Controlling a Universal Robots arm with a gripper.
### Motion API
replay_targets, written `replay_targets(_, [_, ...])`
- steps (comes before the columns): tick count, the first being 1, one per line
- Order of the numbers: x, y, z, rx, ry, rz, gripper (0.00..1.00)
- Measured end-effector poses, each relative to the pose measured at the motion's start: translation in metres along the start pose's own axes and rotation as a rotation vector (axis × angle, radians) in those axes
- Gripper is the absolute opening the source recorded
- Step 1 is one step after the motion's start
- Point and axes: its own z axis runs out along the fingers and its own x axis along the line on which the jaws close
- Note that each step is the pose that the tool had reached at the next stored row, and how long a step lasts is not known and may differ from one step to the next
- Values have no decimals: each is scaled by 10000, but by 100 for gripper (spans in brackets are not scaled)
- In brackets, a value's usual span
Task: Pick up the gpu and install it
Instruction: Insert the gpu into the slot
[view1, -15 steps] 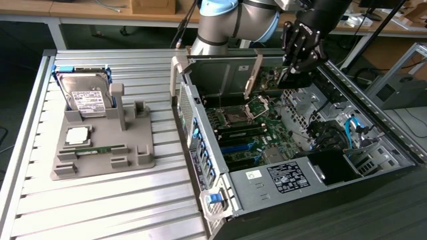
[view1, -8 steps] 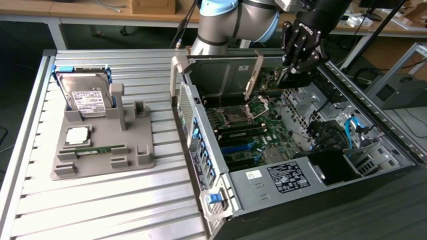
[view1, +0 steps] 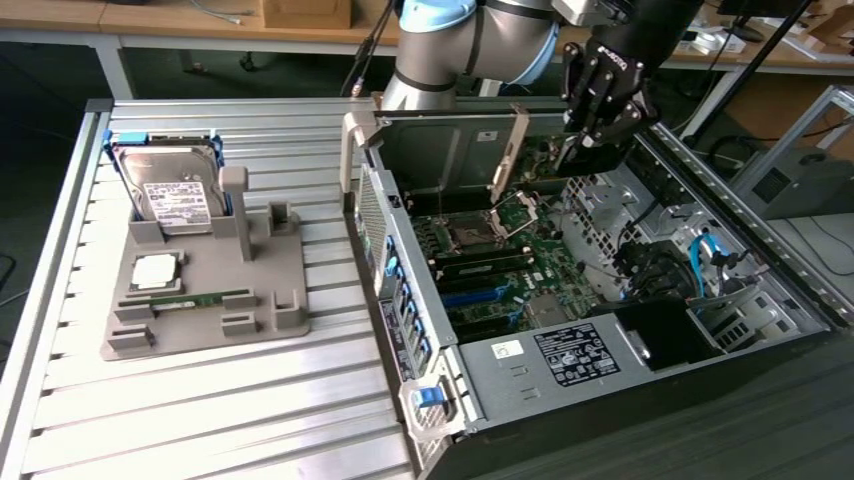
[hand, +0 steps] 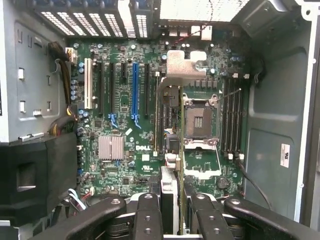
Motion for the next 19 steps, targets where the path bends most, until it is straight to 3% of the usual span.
replay_targets(19, [0, 0, 0, -19, -13, -1190, 28])
